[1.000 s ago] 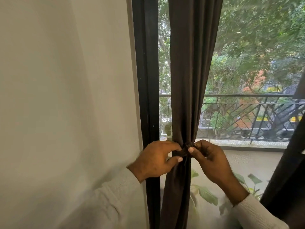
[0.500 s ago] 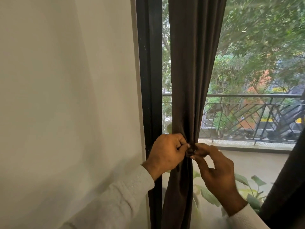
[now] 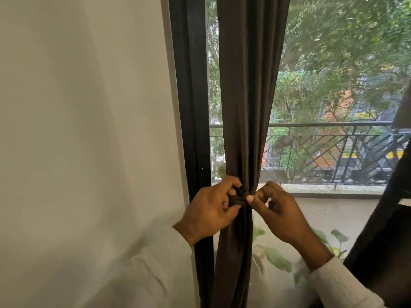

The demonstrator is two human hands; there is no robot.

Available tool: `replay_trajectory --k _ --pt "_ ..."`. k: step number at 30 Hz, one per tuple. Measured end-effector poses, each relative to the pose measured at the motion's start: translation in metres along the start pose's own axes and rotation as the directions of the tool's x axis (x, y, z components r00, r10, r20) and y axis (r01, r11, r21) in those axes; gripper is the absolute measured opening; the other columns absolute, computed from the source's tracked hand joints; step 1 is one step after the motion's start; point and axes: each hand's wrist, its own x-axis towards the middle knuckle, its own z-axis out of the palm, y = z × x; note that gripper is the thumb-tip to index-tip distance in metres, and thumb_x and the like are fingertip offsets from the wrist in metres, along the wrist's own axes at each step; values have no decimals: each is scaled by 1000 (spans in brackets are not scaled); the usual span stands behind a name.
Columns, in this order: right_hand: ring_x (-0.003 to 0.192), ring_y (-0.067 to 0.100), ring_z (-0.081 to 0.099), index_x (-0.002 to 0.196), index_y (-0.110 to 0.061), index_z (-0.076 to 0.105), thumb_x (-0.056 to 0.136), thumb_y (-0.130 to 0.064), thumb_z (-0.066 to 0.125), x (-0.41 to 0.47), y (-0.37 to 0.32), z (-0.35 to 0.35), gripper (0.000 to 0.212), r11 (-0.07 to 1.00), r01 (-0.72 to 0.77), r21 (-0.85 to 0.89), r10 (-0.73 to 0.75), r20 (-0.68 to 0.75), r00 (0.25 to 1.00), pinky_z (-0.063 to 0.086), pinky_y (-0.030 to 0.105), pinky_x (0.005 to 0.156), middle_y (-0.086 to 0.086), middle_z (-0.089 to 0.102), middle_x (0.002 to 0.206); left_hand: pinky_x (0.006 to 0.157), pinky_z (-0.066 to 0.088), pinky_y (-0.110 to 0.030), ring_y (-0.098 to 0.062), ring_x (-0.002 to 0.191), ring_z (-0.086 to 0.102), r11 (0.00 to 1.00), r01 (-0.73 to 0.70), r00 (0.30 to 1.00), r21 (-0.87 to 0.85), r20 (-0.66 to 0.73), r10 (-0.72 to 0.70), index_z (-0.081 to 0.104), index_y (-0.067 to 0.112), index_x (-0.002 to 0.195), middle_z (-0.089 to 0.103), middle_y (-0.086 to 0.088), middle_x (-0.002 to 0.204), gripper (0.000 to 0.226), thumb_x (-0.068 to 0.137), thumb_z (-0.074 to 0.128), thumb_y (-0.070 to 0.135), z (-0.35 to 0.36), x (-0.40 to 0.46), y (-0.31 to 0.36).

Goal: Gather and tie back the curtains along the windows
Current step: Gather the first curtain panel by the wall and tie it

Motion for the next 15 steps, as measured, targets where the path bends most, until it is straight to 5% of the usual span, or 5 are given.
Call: replay_trajectory --k 2,5,11,15 --pt "64 6 50 74 -23 64 93 -26 80 5 -3 1 26 1000 -2 -4 2 12 1000 35 14 60 0 56 78 85 39 2 2 81 57 967 -141 986 212 -53 155 65 23 139 67 15 93 45 96 77 19 2 -3 1" --pt "68 7 55 74 -27 67 90 -27 84 9 -4 0 23 1000 14 -6 -13 32 999 37 13 61 -1 58 80 94 49 -12 -9 96 65 920 -261 953 291 -74 294 74 14 130 72 0 111 28 103 69 23 5 -3 -11" --pt "86 18 65 84 -29 74 92 -18 80 13 0 -3 15 998 45 43 -51 151 987 45 21 66 -2 63 88 86 46 -17 -6 104 54 974 -150 989 169 18 149 77 18 112 55 7 116 17 103 67 29 -3 -2 -15" --pt "84 15 63 80 -36 70 96 -13 76 18 0 1 28 997 13 75 -23 141 990 43 16 71 -4 61 86 102 50 -35 -15 117 52 995 0 971 -97 239 24 73 22 100 47 7 118 9 95 75 29 -11 5 -18"
